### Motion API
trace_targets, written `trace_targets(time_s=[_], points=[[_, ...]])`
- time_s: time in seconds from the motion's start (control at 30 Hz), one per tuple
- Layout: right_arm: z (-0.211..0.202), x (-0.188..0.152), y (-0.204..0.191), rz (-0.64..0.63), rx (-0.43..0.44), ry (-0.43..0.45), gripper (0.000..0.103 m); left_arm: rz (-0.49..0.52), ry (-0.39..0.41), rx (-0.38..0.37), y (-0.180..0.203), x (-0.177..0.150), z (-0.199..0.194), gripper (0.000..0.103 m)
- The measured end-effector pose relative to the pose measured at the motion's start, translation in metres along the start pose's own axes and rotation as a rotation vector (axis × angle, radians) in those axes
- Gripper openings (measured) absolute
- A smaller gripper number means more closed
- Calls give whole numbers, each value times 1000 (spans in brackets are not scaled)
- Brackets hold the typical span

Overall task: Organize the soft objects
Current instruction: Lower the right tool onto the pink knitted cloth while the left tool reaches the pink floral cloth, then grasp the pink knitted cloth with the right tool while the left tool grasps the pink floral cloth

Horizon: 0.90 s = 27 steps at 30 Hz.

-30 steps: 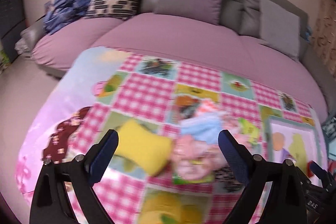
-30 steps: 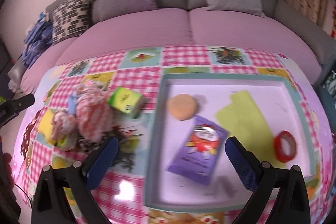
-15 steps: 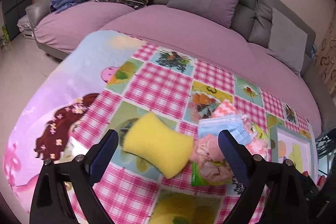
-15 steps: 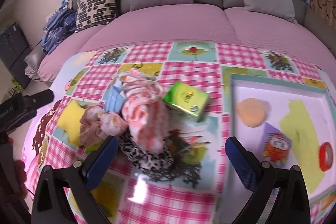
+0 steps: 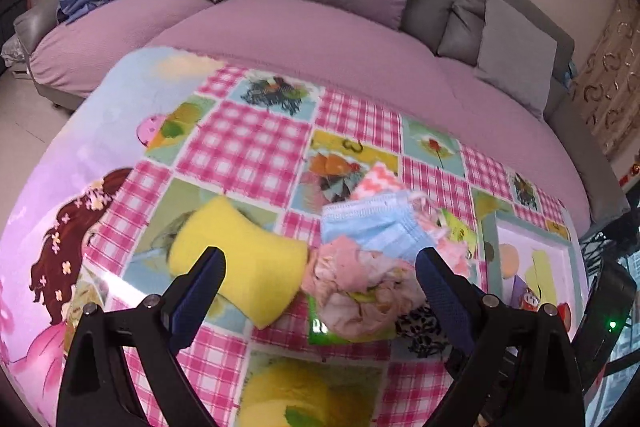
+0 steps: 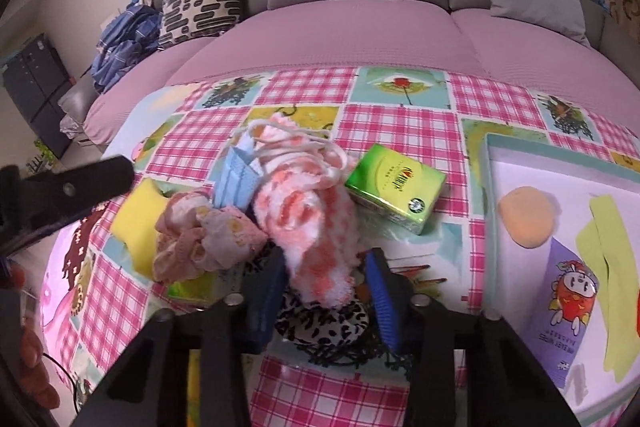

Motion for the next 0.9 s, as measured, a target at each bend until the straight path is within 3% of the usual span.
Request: trace_targets(time_s=[0.1,0.17,0.23,0.6,0.8,0.9], points=[[-2,2,-5,-18,10,19,25,7,-25,-5,4,-4,6,96],[-3,3,-6,-20,10,24,7,10,-41,-12,6,-8,9,96],[-4,3,-3,-12,9,25,3,13,-59,-19,9,-11,13,96],[-13,1,23,48,-3,40,3,116,-143,-21,38,-30,37,95],[-12,-2,32,67,-3,25,3,130,-182,-23,43,-36,46,80],[-11,-3,35,75,-6,21,3,126,-199,-21,42,-38,50,60]])
Point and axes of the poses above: each gripper's, at about its wrist camera, not at the fingertips, and z roughly the way its jaws point, y to its right, x to its top, the point moved 5 cm from there along z, roughly the way its jaws point, and after that the axes turned 4 degrees about -z, right-handed, at the moved point
